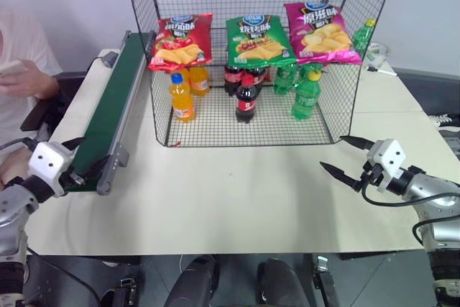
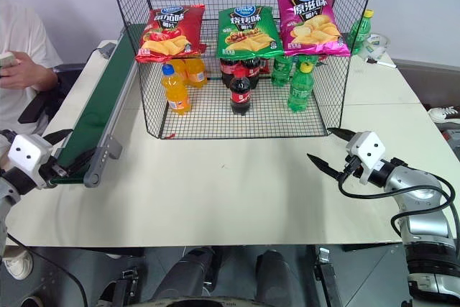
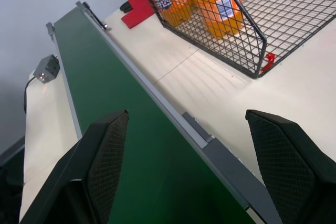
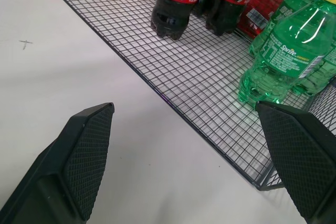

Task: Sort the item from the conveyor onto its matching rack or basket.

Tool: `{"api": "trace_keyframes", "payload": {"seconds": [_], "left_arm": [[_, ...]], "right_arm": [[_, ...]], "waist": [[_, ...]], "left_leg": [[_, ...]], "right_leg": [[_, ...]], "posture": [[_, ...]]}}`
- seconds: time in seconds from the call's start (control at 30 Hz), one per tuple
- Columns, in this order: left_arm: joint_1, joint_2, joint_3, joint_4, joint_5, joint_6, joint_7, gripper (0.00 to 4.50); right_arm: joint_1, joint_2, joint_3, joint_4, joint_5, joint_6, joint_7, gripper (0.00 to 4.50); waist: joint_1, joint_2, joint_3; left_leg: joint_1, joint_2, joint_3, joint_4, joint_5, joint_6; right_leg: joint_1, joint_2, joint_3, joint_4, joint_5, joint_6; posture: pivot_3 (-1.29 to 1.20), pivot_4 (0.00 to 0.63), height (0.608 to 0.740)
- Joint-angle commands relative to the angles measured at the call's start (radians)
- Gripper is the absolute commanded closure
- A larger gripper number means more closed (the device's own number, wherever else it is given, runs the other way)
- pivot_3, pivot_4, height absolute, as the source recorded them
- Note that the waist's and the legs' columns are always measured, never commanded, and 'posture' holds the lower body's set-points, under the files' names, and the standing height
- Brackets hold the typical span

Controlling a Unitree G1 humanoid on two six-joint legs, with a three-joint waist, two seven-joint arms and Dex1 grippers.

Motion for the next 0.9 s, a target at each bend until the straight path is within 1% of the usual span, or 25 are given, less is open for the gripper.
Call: {"api": "trace_keyframes", "payload": {"seconds": [0.03, 0.1, 0.3, 0.9], "left_arm": [[-0.007, 0.009, 0.015, 0.012, 0.010, -0.034, 0.010, 0.77], [-0.011, 0.003, 0.018, 0.012, -0.007, -0.034, -0.003, 0.77], [-0.004, 0.008, 0.013, 0.025, 0.030, -0.065, 0.025, 0.77], [-0.023, 0.012, 0.016, 0.061, 0.009, -0.063, -0.001, 0.77]], "right_arm": [[-0.013, -0.004, -0.006, -0.034, 0.002, -0.012, -0.011, 0.00], [-0.013, -0.005, -0.005, -0.041, 0.004, -0.008, -0.015, 0.00], [-0.014, -0.011, -0.005, -0.047, 0.004, -0.003, -0.022, 0.00], [-0.014, -0.014, 0.003, -0.075, -0.010, 0.008, -0.031, 0.00]], "waist": [[0.000, 0.000, 0.000], [-0.001, 0.000, 0.000], [-0.001, 0.000, 0.000], [-0.001, 0.000, 0.000]], "left_leg": [[0.000, 0.000, 0.000, 0.000, 0.000, 0.000], [0.000, 0.000, 0.000, 0.000, 0.000, 0.000], [0.000, 0.000, 0.000, 0.000, 0.000, 0.000], [0.000, 0.000, 0.000, 0.000, 0.000, 0.000]], "right_leg": [[0.000, 0.000, 0.000, 0.000, 0.000, 0.000], [0.000, 0.000, 0.000, 0.000, 0.000, 0.000], [0.000, 0.000, 0.000, 0.000, 0.000, 0.000], [0.000, 0.000, 0.000, 0.000, 0.000, 0.000]], "posture": [[0.00, 0.150, 0.740], [0.00, 0.150, 0.740], [0.00, 0.150, 0.740], [0.00, 0.150, 0.740]]}}
